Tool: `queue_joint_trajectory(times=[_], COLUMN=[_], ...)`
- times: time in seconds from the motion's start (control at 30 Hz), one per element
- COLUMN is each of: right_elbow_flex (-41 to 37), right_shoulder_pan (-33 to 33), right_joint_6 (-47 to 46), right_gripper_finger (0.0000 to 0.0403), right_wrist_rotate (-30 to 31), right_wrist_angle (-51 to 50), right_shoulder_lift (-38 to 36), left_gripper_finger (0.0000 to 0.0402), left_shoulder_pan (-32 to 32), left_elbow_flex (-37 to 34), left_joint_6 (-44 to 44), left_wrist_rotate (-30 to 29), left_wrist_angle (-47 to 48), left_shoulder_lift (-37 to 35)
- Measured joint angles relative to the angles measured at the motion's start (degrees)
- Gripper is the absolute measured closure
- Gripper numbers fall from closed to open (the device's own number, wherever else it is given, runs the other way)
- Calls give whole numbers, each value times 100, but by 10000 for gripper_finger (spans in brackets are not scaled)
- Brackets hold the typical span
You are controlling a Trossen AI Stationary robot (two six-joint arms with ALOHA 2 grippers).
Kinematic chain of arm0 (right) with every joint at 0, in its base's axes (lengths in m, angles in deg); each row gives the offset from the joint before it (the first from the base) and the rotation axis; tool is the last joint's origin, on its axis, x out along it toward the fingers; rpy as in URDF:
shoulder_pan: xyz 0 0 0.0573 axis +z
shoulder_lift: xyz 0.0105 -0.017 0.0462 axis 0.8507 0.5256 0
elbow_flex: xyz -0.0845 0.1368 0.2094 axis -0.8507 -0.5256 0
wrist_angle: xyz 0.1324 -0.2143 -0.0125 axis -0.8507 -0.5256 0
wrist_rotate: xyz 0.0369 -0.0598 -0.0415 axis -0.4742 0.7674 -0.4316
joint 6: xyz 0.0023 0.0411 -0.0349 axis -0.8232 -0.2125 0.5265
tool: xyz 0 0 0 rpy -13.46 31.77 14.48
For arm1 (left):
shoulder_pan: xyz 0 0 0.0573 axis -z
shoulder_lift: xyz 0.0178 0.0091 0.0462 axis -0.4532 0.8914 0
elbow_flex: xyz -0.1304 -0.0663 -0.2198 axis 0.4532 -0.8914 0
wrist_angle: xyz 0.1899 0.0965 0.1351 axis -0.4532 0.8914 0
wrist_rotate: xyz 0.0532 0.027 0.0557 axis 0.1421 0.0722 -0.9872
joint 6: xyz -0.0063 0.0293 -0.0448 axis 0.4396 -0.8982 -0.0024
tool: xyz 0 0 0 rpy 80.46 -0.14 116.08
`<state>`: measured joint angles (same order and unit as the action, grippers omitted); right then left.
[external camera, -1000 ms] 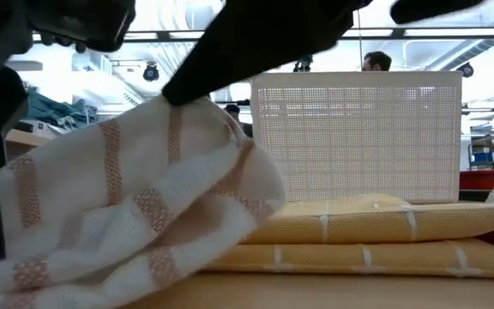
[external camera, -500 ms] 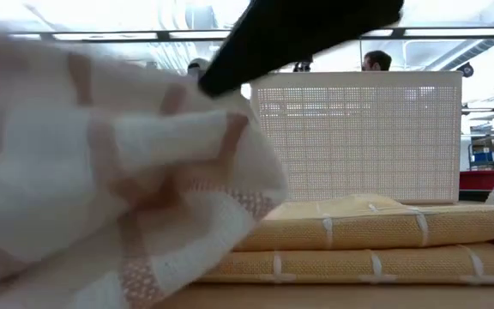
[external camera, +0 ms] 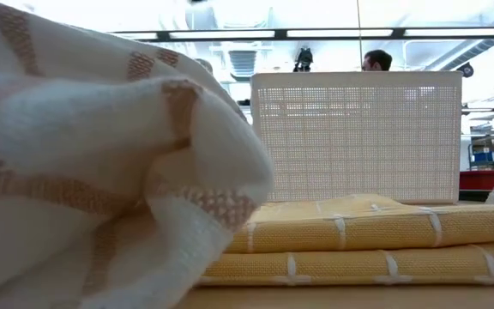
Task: Fold towel
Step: Fold the brown patterned towel
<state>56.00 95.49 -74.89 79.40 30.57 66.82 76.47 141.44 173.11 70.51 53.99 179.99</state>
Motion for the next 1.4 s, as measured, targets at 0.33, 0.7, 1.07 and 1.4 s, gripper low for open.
queue_joint_trajectory(times=[0.33,0.7,1.07,1.4], right_elbow_flex=[2,12,127,534], right_shoulder_pan=[-10,-137,-324,-294], right_joint_6=[68,47,77,134], right_gripper_finger=[172,160,291,397], right_wrist_rotate=[66,7,107,-266], right_wrist_angle=[362,614,519,-99], right_shoulder_lift=[193,479,584,560], left_gripper_finger=[401,401,390,384], left_shoulder_pan=[-2,-4,23,202], left_elbow_flex=[-2,-2,-2,-2], left_joint_6=[-42,-91,-151,168], left_wrist_rotate=[-35,-176,-155,103], left_wrist_angle=[-80,-115,-244,-287], left_shoulder_lift=[-2,-4,-4,-11])
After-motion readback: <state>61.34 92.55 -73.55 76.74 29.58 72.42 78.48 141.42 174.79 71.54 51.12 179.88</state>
